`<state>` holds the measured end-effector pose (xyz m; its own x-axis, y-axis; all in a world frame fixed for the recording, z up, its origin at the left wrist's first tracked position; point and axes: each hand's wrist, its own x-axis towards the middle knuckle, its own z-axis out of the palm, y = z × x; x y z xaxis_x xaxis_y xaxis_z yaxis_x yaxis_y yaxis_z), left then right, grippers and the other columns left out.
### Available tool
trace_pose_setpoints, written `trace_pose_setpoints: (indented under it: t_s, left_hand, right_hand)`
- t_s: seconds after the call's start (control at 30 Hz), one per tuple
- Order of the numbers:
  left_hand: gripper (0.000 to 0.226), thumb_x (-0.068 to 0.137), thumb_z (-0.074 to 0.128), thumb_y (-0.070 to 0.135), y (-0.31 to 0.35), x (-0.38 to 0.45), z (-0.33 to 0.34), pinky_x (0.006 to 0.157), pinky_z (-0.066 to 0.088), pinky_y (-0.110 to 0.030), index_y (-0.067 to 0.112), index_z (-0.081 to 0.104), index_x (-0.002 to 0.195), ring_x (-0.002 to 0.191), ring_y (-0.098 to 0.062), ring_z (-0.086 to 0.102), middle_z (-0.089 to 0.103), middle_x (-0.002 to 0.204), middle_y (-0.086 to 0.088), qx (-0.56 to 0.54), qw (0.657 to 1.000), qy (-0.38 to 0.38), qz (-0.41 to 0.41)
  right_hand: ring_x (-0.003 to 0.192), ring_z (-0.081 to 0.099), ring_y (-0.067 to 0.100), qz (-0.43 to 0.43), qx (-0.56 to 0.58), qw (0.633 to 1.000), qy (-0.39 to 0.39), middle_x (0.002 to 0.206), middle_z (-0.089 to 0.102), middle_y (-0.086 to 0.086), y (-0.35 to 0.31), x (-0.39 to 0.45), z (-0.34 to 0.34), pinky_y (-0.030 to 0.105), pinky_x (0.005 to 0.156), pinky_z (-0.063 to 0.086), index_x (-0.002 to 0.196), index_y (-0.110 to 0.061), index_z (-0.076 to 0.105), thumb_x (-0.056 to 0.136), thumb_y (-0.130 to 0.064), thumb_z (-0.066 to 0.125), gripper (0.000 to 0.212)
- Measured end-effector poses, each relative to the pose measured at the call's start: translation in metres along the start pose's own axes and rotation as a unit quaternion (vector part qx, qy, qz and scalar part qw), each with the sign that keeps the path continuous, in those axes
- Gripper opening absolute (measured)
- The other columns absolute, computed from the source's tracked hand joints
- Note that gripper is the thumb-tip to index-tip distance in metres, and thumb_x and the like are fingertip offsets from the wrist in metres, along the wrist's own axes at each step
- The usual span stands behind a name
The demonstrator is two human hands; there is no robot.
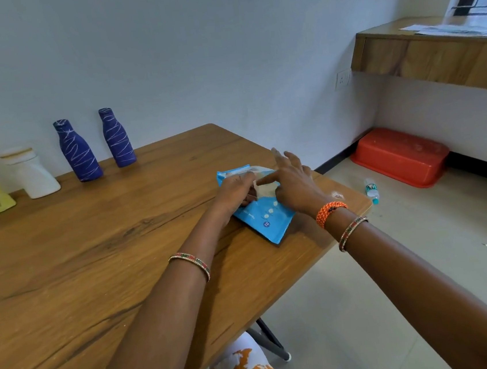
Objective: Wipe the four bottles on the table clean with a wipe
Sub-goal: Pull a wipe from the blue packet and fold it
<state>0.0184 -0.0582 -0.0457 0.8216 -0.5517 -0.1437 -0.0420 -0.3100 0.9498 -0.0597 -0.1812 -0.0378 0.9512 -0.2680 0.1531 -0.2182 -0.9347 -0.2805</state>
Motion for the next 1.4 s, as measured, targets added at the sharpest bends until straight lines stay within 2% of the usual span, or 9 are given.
trace_pose_setpoints:
  t_s: [0.23, 0.57, 0.67, 0.77, 0.87, 1.0, 1.13, 1.23, 1.4]
  left_hand:
    - [0.016, 0.094, 0.048, 0.02, 0.003, 0.007, 0.008, 0.076, 0.053, -0.032, 0.014, 0.054, 0.08, 0.077, -0.016, 0.064, 0.067, 0.085, -0.007, 0.062, 0.996, 0.065, -0.009]
    - [0.025, 0.094, 0.031, 0.013, 0.02, -0.028, -0.037, 0.077, 0.051, -0.037, 0.008, 0.055, 0.09, 0.084, -0.022, 0.059, 0.065, 0.089, -0.012, -0.454, 0.89, 0.044, -0.003]
    - [0.027, 0.094, 0.03, 0.014, 0.023, -0.039, -0.054, 0.081, 0.048, -0.042, 0.013, 0.055, 0.082, 0.082, -0.023, 0.058, 0.064, 0.085, -0.01, -0.487, 0.872, 0.038, 0.013]
    - [0.026, 0.094, 0.032, 0.016, 0.023, -0.045, -0.068, 0.087, 0.047, -0.048, 0.011, 0.057, 0.095, 0.092, -0.025, 0.059, 0.064, 0.097, -0.01, -0.486, 0.873, 0.027, 0.009]
    - [0.031, 0.095, 0.031, 0.018, 0.023, -0.057, -0.076, 0.088, 0.047, -0.049, 0.009, 0.055, 0.113, 0.103, -0.028, 0.059, 0.065, 0.11, -0.013, -0.467, 0.883, 0.041, 0.002]
    - [0.033, 0.099, 0.04, 0.031, 0.015, -0.077, -0.092, 0.092, 0.05, -0.049, 0.009, 0.049, 0.123, 0.108, -0.031, 0.06, 0.06, 0.122, -0.019, -0.344, 0.933, 0.107, -0.019]
    - [0.064, 0.092, 0.059, 0.011, 0.001, -0.102, -0.123, 0.069, 0.058, -0.035, 0.021, 0.027, 0.146, 0.092, -0.023, 0.064, 0.059, 0.118, -0.018, -0.257, 0.951, 0.171, -0.011]
    - [0.055, 0.09, 0.057, 0.0, -0.008, -0.123, -0.148, 0.065, 0.058, -0.03, 0.024, 0.045, 0.138, 0.093, -0.022, 0.063, 0.059, 0.116, -0.014, -0.199, 0.964, 0.173, 0.033]
    - [0.035, 0.089, 0.058, -0.004, -0.032, -0.148, -0.178, 0.086, 0.056, -0.036, 0.009, 0.062, 0.121, 0.104, -0.022, 0.064, 0.068, 0.111, -0.012, -0.119, 0.962, 0.225, 0.102]
  right_hand:
    - [0.143, -0.002, 0.03, 0.044, -0.021, 0.997, -0.059, 0.158, 0.003, 0.003, 0.003, -0.001, 0.003, 0.057, 0.111, 0.008, 0.127, -0.041, 0.053, 0.089, -0.035, 0.057, 0.039]
    - [0.143, 0.0, 0.032, 0.084, -0.012, 0.993, -0.076, 0.157, 0.01, 0.005, 0.007, 0.01, 0.005, 0.058, 0.111, 0.006, 0.127, -0.039, 0.053, 0.092, -0.028, 0.052, 0.037]
    - [0.129, 0.035, 0.027, 0.068, 0.007, 0.997, 0.035, 0.138, 0.046, 0.006, 0.001, 0.01, -0.004, 0.051, 0.109, 0.023, 0.115, -0.03, 0.063, 0.09, -0.019, 0.055, 0.029]
    - [0.09, 0.062, 0.017, 0.054, 0.268, 0.944, 0.187, 0.102, 0.068, 0.003, -0.03, 0.001, -0.021, 0.037, 0.084, 0.053, 0.107, -0.02, 0.065, 0.093, -0.019, 0.051, 0.02]
    - [0.094, 0.063, 0.019, 0.08, 0.473, 0.873, 0.087, 0.103, 0.064, 0.0, -0.074, -0.005, -0.025, 0.036, 0.085, 0.054, 0.114, -0.021, 0.052, 0.093, -0.043, 0.05, 0.03]
    - [0.093, 0.055, 0.01, 0.065, 0.455, 0.88, 0.118, 0.113, 0.049, -0.008, -0.111, -0.002, -0.007, 0.018, 0.069, 0.048, 0.131, -0.023, 0.044, 0.091, -0.033, 0.058, 0.043]
    - [0.088, 0.062, 0.015, 0.036, 0.53, 0.845, 0.055, 0.108, 0.066, 0.005, -0.141, -0.002, 0.006, 0.033, 0.076, 0.055, 0.104, -0.027, 0.064, 0.091, -0.022, 0.06, 0.014]
    - [0.105, 0.061, 0.024, 0.021, 0.563, 0.826, -0.028, 0.11, 0.065, 0.008, -0.162, -0.006, 0.011, 0.041, 0.09, 0.052, 0.104, -0.022, 0.067, 0.086, -0.02, 0.067, 0.018]
    - [0.094, 0.062, 0.012, -0.024, 0.496, 0.868, 0.006, 0.107, 0.065, 0.005, -0.189, -0.01, 0.018, 0.02, 0.076, 0.053, 0.116, -0.011, 0.062, 0.08, -0.01, 0.072, 0.037]
